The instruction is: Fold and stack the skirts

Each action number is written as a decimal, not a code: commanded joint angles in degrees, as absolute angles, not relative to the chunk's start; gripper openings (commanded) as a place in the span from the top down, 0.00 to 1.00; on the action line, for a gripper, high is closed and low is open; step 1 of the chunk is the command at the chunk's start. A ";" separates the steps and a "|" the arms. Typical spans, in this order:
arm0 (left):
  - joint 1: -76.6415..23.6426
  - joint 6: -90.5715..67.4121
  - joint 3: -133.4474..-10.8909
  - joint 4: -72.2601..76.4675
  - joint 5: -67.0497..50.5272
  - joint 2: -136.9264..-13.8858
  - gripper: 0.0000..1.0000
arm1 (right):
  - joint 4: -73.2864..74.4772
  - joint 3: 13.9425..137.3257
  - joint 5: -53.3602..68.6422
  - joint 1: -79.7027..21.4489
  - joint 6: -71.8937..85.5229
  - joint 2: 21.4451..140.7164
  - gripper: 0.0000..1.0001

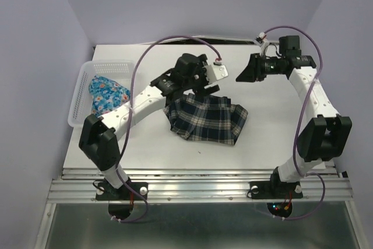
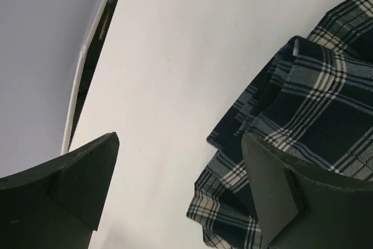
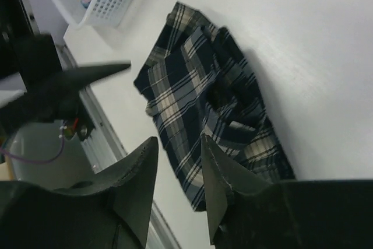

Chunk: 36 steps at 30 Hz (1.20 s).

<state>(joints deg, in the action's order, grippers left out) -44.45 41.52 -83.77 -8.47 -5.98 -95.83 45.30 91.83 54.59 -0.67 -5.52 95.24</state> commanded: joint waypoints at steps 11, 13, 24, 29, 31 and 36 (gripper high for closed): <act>-28.30 -15.26 -59.18 11.39 -45.52 -80.77 0.09 | 31.91 71.28 65.04 -12.92 3.51 91.39 0.58; -28.30 -22.30 -53.54 21.32 -47.62 -82.95 0.16 | 29.98 71.02 64.69 -12.92 5.00 95.26 0.58; -25.14 -37.53 -54.66 40.78 -50.28 -109.67 0.26 | 26.62 69.51 57.58 -9.93 -2.45 108.53 0.58; -25.14 -36.30 -60.46 36.66 -47.47 -115.40 0.28 | 30.06 77.16 47.39 -8.26 -6.24 116.97 0.58; -25.14 -33.67 -61.96 34.82 -46.41 -114.35 0.28 | 31.28 79.53 44.13 -7.74 -8.34 119.79 0.58; -25.14 -24.54 -66.96 23.77 -42.82 -105.66 0.21 | 38.65 91.39 40.79 -7.73 -15.02 120.50 0.55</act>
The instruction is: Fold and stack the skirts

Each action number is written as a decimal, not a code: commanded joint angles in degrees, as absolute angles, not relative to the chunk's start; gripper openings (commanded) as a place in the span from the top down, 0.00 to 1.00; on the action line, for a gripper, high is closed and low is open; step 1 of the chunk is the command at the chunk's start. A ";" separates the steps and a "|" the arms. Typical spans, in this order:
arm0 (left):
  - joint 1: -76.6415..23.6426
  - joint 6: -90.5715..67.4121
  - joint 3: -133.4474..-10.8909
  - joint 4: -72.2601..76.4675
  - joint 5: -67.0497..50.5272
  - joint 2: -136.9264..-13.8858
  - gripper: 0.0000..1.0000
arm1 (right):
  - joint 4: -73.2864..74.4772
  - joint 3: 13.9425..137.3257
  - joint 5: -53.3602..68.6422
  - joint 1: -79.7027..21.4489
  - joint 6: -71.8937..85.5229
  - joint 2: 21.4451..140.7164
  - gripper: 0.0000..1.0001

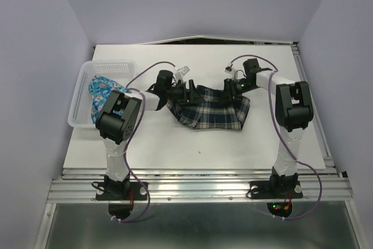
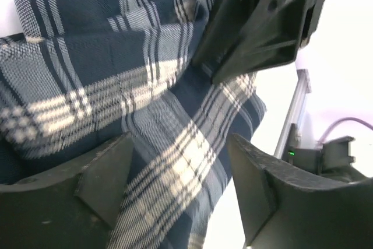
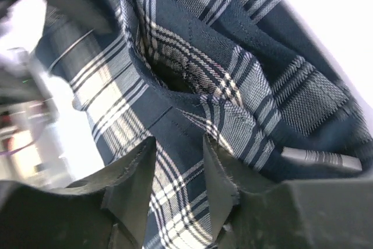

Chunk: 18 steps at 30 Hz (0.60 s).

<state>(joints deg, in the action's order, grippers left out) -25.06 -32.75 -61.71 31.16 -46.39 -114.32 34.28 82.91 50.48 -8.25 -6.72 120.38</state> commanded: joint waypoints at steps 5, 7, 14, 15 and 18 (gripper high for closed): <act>-25.22 -13.90 -68.64 14.25 -30.18 -91.01 0.15 | 42.89 99.48 37.27 -7.73 -15.57 114.46 0.38; -25.22 -12.31 -68.90 9.79 -22.46 -84.77 0.13 | 42.98 100.72 33.86 -7.73 -10.56 111.64 0.27; -25.22 -9.49 -68.20 1.07 -2.58 -72.60 0.11 | 34.12 83.96 17.96 -17.88 9.89 95.03 0.09; -25.22 -10.01 -69.60 -2.16 -0.72 -72.25 0.09 | 30.80 81.85 13.32 -21.24 11.50 92.66 0.08; -25.14 -10.81 -71.10 -5.97 6.58 -72.25 0.05 | 30.32 79.45 -6.91 -32.15 13.79 92.98 0.01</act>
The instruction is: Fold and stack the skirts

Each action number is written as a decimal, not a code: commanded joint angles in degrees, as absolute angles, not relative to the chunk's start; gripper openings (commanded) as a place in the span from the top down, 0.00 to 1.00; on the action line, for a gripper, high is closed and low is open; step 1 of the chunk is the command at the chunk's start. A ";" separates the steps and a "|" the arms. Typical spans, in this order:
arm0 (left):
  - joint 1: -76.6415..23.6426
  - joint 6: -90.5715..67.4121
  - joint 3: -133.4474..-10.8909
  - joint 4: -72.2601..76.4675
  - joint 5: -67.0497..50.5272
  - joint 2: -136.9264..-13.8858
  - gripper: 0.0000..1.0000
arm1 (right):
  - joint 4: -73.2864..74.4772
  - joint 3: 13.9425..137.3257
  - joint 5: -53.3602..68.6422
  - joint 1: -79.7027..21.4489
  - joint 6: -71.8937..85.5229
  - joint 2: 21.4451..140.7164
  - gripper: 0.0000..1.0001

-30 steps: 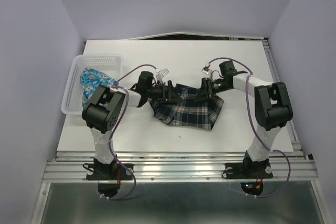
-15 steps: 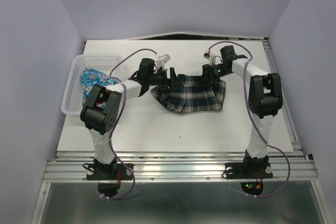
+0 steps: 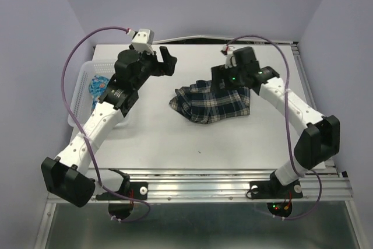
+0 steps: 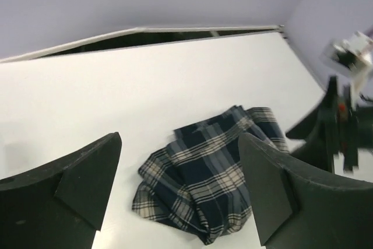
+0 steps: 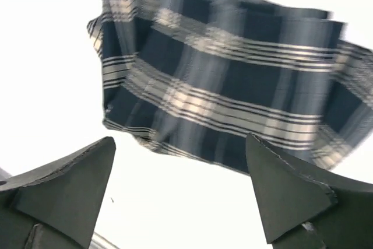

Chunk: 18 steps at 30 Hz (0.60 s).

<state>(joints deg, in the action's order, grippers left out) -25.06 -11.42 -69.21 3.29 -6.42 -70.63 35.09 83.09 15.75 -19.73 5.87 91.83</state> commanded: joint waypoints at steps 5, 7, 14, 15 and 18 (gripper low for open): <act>-24.09 -12.48 -69.62 -7.56 7.48 -70.76 0.05 | 32.26 79.37 -16.34 -37.09 15.91 99.92 0.00; -23.64 -13.01 -68.30 -7.30 6.95 -70.23 0.04 | 31.64 78.66 -18.88 -37.71 17.48 101.85 0.00; -22.24 -13.80 -67.15 -7.74 5.10 -70.23 0.04 | 29.10 78.66 -22.16 -37.18 19.34 111.17 0.03; -22.24 -13.80 -66.97 -7.65 5.01 -70.22 0.04 | 29.09 78.92 -21.45 -37.18 18.90 111.96 0.03; -22.15 -13.89 -66.53 -8.00 4.48 -70.58 0.04 | 28.30 79.37 -18.90 -33.34 17.85 114.60 0.05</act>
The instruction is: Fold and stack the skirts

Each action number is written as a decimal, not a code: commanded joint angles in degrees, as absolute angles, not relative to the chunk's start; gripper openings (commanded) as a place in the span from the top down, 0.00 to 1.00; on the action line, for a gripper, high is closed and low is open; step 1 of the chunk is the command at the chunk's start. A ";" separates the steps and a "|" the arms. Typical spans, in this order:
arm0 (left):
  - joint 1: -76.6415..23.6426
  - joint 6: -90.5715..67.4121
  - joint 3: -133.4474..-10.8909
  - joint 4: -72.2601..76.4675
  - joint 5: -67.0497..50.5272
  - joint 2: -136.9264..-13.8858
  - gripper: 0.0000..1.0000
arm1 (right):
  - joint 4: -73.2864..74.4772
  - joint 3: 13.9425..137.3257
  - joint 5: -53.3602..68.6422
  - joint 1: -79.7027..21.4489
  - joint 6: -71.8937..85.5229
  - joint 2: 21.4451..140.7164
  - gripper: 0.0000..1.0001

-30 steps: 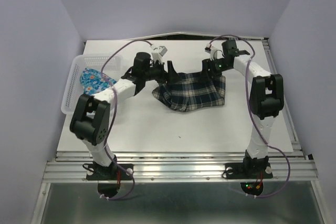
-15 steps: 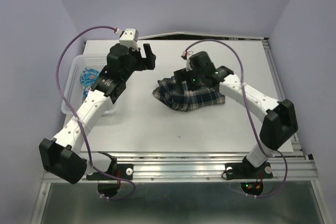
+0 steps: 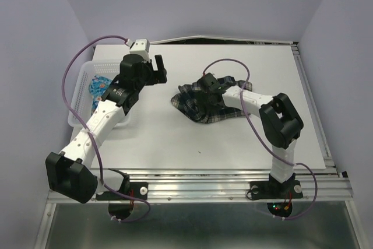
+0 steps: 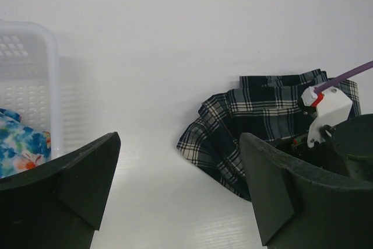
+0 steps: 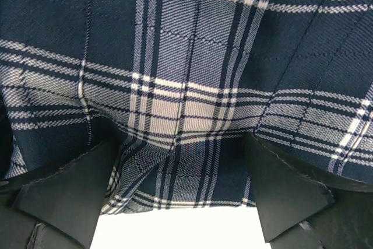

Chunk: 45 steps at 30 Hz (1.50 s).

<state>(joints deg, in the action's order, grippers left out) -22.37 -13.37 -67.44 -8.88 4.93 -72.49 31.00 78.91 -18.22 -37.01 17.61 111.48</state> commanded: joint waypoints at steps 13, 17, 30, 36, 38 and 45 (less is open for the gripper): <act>-21.97 -10.02 -67.58 -9.58 0.88 -73.21 0.02 | 24.70 88.66 3.50 -5.21 -9.22 120.67 0.08; -21.88 -9.58 -68.38 -10.37 1.05 -74.09 0.02 | 25.75 96.84 5.09 -0.10 -13.79 126.20 0.09; -20.57 -7.47 -66.62 -10.72 0.35 -73.30 0.02 | 25.84 115.65 11.34 4.39 -16.79 138.43 0.10; -20.30 -6.86 -66.62 -10.55 -1.39 -73.04 0.02 | 26.27 119.79 11.77 4.39 -12.67 136.94 0.04; -20.30 -6.77 -67.14 -10.46 -1.67 -72.86 0.02 | 26.80 121.72 13.44 4.39 -11.08 136.06 0.04; -19.51 -1.15 -75.57 -14.49 -4.22 -74.17 0.02 | 28.47 128.04 19.86 4.39 -6.33 125.17 0.00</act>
<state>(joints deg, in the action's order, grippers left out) -20.34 -5.63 -67.94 -13.10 -1.76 -74.87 28.10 121.64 14.70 4.54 -9.58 135.90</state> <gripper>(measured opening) 0.985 0.995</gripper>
